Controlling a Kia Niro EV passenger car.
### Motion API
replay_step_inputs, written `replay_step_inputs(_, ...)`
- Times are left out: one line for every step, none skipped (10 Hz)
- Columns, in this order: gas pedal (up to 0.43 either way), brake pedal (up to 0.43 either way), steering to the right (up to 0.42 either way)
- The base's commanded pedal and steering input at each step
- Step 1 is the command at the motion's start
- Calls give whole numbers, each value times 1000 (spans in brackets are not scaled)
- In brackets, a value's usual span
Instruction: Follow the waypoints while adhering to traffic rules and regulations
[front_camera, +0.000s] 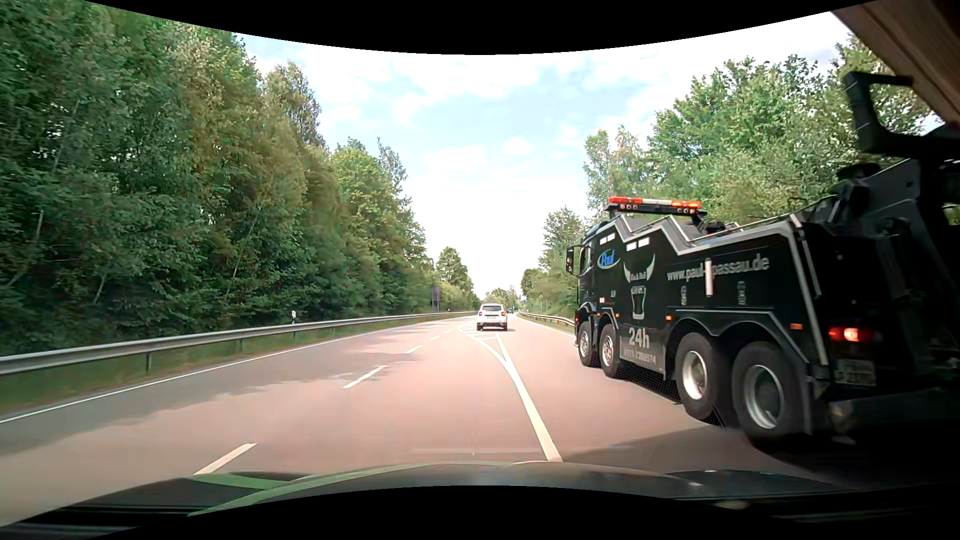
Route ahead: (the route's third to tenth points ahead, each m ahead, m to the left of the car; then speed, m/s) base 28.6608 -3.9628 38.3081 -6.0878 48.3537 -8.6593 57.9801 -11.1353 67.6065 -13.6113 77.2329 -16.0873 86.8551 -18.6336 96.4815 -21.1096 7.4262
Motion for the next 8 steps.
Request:
replay_step_inputs(157, 0, 0)
replay_step_inputs(157, 0, 0)
replay_step_inputs(157, 0, 1)
replay_step_inputs(157, 0, 3)
replay_step_inputs(157, 0, 6)
replay_step_inputs(157, 0, 8)
replay_step_inputs(169, 0, 10)
replay_step_inputs(177, 0, 11)
